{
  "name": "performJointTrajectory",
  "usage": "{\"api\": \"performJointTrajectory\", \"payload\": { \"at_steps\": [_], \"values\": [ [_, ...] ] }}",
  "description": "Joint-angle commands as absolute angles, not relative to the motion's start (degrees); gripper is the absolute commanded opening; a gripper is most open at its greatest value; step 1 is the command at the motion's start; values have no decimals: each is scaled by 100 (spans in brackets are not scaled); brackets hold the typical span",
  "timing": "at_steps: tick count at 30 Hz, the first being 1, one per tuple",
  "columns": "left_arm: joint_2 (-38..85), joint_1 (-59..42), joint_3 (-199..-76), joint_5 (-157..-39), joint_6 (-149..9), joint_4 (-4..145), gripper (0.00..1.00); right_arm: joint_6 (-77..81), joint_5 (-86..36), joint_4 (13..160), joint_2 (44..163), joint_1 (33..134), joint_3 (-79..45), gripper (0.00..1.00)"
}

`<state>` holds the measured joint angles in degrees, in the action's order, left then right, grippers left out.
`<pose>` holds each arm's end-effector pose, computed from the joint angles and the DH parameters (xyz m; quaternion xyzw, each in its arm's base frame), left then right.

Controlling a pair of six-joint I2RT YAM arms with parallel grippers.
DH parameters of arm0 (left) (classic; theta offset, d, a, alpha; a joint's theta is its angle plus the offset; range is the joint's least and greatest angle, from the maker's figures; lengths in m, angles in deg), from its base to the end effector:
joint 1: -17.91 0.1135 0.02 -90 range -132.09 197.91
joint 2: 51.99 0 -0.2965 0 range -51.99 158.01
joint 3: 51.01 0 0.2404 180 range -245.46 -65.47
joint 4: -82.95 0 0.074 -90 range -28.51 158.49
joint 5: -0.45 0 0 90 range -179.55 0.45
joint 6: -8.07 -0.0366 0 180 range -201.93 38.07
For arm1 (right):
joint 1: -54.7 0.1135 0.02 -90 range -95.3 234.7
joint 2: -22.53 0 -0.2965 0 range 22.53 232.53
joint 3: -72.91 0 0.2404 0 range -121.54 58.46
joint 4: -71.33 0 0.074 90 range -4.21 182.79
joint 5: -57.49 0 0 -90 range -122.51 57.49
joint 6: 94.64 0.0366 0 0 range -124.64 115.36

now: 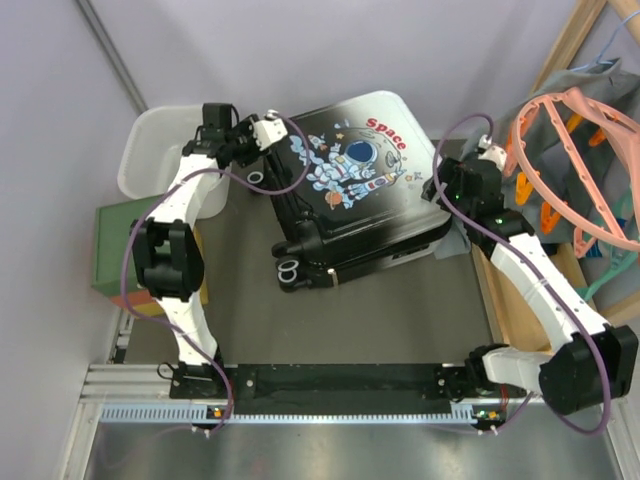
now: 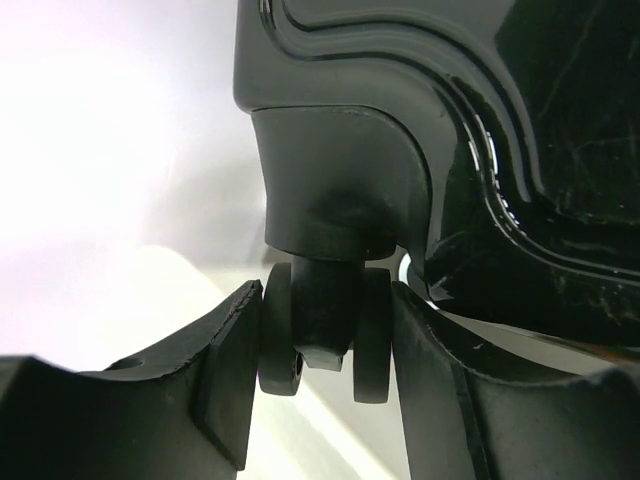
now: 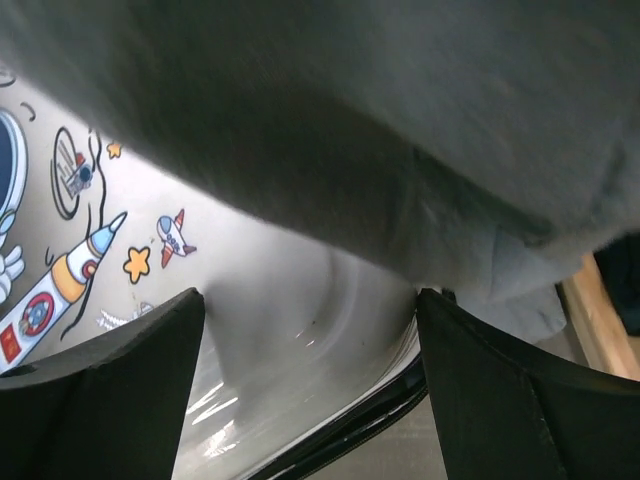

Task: Open, take out, and arrange the luggage

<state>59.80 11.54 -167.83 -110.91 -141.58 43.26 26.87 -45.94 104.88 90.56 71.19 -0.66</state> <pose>0.4541 -0.0641 0.3484 0.5463 0.6829 0.0579 0.4815 0.2374 0.0614 0.3602 0.1710 0.8362 0.1164 0.5080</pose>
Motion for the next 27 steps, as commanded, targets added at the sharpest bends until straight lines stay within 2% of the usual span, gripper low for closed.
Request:
{"api": "performJointTrajectory", "payload": {
  "at_steps": [1, 6, 11, 18, 23, 27],
  "values": [
    [5183, 841, -15891, -11699, -12844, 3447, 0, 2120, -3638, 10179, 9881, 7676, -359, 77],
    [4489, 833, -15240, -11162, -12131, 3334, 0, 1988, -3471, 9941, 10329, 7781, -736, 77],
    [3750, 833, -14468, -11099, -11183, 3307, 0, 1567, -3514, 9897, 11032, 7878, -1281, 77],
    [2686, 833, -13754, -11039, -9032, 3106, 0, 943, -3532, 10116, 11771, 8054, -2195, 76],
    [2159, 833, -13342, -10959, -7993, 2745, 0, 679, -3891, 10170, 11412, 8273, -1908, 76],
    [1895, 833, -13200, -10854, -7561, 2675, 0, 503, -4165, 10344, 10543, 8493, -1441, 77]
  ]
}}
